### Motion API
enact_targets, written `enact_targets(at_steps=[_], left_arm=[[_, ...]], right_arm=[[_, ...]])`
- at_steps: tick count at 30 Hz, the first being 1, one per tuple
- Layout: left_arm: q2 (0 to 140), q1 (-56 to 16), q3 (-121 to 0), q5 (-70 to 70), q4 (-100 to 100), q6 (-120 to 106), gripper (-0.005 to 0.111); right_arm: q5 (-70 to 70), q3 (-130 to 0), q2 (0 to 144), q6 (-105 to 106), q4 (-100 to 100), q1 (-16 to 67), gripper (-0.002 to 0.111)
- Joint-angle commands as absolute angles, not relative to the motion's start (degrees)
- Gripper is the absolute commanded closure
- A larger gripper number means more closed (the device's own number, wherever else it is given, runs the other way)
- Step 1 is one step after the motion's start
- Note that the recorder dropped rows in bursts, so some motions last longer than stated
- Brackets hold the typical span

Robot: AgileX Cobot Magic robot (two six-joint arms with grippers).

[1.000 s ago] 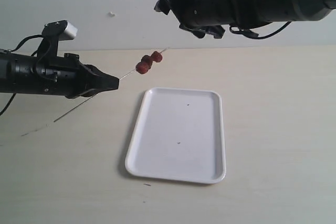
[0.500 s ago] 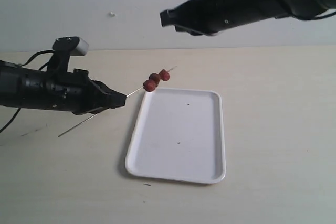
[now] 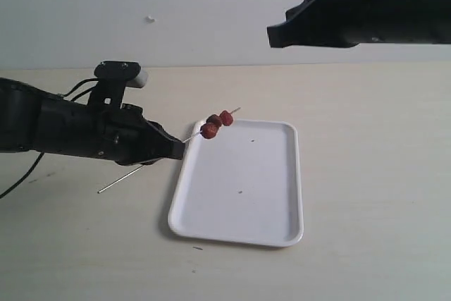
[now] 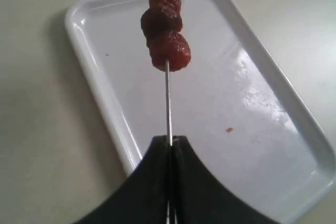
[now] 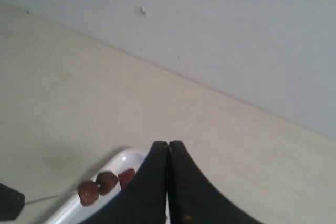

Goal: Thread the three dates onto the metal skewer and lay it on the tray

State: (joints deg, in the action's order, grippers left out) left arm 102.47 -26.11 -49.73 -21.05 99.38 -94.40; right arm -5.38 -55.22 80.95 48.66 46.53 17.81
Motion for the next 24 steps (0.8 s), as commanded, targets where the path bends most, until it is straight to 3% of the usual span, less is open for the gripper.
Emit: enact_targets(at_steps=[1,14,24], left_arm=[[102.59,-29.08,-50.1,-20.12,99.95,-92.62,0.107],[102.73,-35.82,-51.97,-12.72,99.95,-87.27,0.107],[109.58,-36.64,-56.59,-12.95,99.95,-85.35,0.107]], right_arm=[[-8.49,-54.82,77.18,49.45,46.28,17.53,0.108],[-10.16,-54.79,76.66,49.45,45.83,17.53,0.108],[-10.7,-54.79,76.66,49.45,45.83,17.53,0.108]])
